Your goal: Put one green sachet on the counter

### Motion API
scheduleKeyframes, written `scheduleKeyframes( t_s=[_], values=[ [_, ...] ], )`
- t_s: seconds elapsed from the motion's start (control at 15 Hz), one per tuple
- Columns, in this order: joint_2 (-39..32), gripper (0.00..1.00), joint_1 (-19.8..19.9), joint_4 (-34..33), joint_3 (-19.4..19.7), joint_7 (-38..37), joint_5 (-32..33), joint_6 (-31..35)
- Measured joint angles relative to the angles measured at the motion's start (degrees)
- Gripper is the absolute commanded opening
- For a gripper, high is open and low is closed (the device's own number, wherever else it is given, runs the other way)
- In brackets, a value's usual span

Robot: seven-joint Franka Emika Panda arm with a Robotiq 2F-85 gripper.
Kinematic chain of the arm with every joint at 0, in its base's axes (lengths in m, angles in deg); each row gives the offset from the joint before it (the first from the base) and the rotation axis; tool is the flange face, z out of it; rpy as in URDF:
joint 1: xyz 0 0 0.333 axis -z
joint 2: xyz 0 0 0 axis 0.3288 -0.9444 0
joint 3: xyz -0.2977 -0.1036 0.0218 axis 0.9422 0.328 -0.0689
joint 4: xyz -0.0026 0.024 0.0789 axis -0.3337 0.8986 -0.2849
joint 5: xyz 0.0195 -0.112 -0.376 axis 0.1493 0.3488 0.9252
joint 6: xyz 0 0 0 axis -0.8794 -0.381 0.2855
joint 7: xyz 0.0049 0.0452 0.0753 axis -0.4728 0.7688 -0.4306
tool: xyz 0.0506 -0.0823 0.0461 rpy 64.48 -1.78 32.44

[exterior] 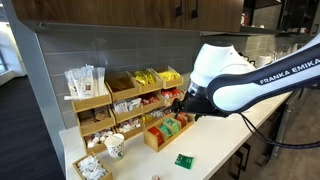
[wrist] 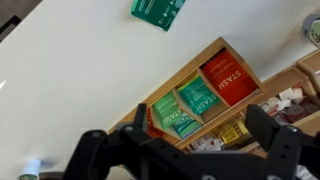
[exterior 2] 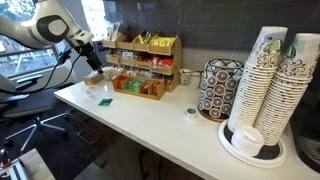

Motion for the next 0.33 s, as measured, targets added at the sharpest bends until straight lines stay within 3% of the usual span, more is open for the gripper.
scheduleKeyframes(
  t_s=[0.33],
  values=[
    [-0.3,1.0,-0.9,-0.5,0.7,-1.5,0.0,-1.4]
  ],
)
